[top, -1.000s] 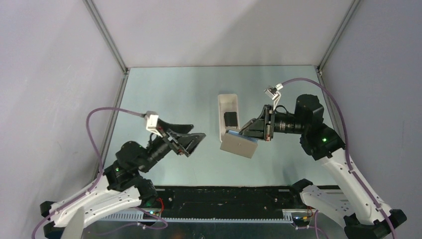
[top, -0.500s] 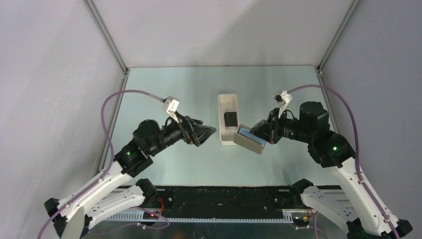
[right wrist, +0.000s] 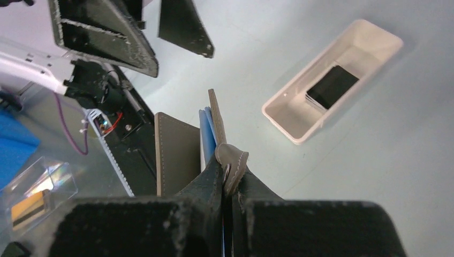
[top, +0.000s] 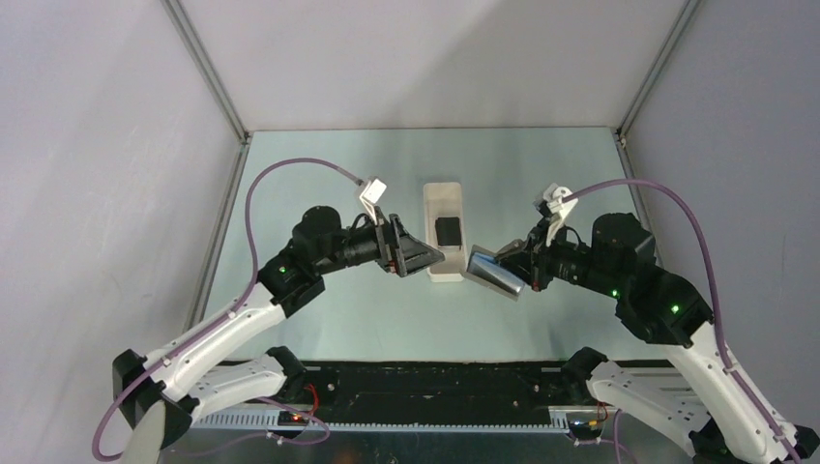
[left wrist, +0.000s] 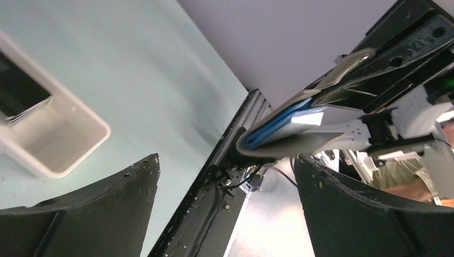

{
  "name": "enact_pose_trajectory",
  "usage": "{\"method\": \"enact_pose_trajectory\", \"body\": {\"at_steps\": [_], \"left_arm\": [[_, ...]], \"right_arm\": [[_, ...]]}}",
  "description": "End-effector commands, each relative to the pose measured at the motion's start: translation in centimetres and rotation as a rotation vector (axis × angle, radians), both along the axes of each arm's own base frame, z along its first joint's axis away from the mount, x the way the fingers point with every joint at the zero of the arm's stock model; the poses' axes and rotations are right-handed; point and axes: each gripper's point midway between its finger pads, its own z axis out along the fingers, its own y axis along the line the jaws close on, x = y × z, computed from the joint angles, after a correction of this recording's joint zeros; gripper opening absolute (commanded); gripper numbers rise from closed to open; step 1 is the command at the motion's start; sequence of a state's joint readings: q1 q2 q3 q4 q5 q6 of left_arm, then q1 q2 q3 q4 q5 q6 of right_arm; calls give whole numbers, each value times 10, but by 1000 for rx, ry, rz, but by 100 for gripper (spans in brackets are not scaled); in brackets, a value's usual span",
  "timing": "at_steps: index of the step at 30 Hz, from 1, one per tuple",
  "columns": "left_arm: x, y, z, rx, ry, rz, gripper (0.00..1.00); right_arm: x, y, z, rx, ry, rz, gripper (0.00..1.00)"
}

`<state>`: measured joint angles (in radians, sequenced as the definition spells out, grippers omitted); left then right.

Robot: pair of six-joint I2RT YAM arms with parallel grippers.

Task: Put the credit cards into the card holder
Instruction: Open the card holder at the center of the board.

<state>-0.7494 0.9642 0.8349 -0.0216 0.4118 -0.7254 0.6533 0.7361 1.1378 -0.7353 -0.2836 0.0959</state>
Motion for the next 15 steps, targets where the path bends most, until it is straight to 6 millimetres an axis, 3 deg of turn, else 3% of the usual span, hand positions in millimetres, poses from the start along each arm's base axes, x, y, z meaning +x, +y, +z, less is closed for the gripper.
{"method": "enact_pose_trajectory", "body": {"at_steps": [1, 10, 15], "left_arm": [[-15, -8, 46, -101, -125, -128, 99], [-33, -17, 49, -111, -161, -253, 98], [-40, -32, 32, -84, -112, -294, 92]], "right_arm": [[-10, 17, 21, 9, -55, 106, 0], [-26, 43, 33, 78, -6, 250, 0], [-20, 48, 42, 128, 14, 220, 0]]}}
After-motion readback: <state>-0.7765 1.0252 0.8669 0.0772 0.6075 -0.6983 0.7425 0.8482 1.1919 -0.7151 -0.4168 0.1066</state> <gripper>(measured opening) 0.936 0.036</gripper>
